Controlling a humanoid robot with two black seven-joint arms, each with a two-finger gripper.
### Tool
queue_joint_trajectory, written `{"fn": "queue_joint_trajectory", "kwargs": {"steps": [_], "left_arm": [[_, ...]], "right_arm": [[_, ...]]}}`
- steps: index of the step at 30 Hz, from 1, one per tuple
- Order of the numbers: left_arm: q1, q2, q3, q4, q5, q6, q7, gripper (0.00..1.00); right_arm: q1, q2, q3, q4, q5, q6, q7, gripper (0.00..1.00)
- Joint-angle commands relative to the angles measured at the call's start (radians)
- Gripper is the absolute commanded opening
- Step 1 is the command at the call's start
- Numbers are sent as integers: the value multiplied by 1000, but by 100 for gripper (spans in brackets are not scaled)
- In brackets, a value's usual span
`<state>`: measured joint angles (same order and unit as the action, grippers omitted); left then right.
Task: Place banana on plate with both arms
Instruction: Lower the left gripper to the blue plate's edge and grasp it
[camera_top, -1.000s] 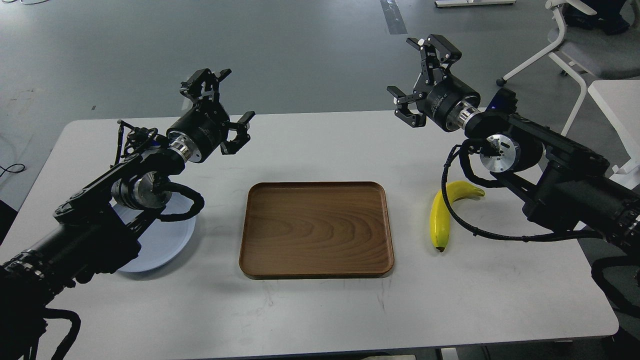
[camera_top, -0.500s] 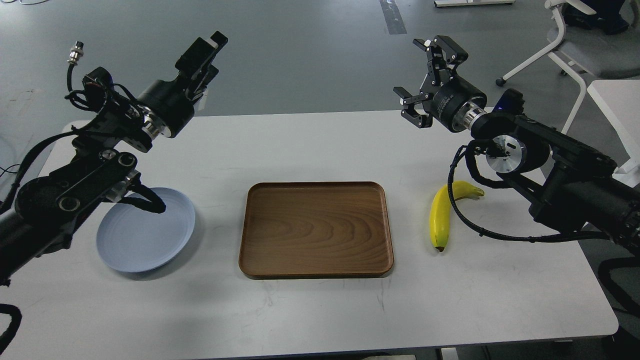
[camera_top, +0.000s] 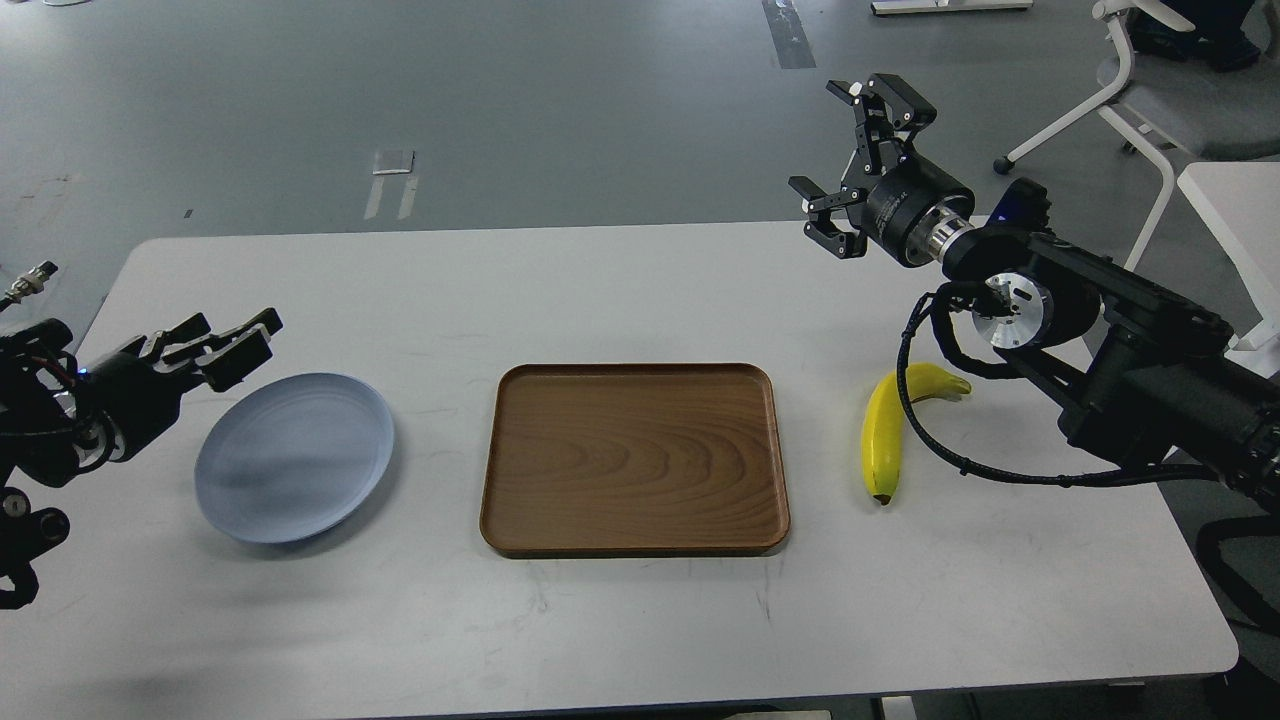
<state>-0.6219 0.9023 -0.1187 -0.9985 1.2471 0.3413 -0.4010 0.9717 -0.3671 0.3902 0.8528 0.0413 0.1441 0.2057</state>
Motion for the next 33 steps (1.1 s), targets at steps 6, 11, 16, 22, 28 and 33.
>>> {"fn": "queue_joint_trajectory", "kwargs": {"steps": [6,11,16,22,28,33], "left_arm": [[140,6,1,69,-2,39,-1,95],[182,-10,1,110,-3,67,-2,93],[186,-33,1,110,-3,70,-10,93],[183,-39,1,112,-5,68,-36,89],[176,-65,2,116,-3,65,-38,79],[183,-109,4,167,-2,61,-38,77]], "right_arm": [[4,4,-34,-1,-1,-4,0,100],[5,2,-34,-1,-1,-8,0,100],[2,-3,-34,-1,-1,-8,0,100],[1,-1,-34,-3,-1,-9,-2,100],[1,4,-36,-3,-1,-9,0,100],[-1,-3,-36,-3,-1,-9,0,100]]}}
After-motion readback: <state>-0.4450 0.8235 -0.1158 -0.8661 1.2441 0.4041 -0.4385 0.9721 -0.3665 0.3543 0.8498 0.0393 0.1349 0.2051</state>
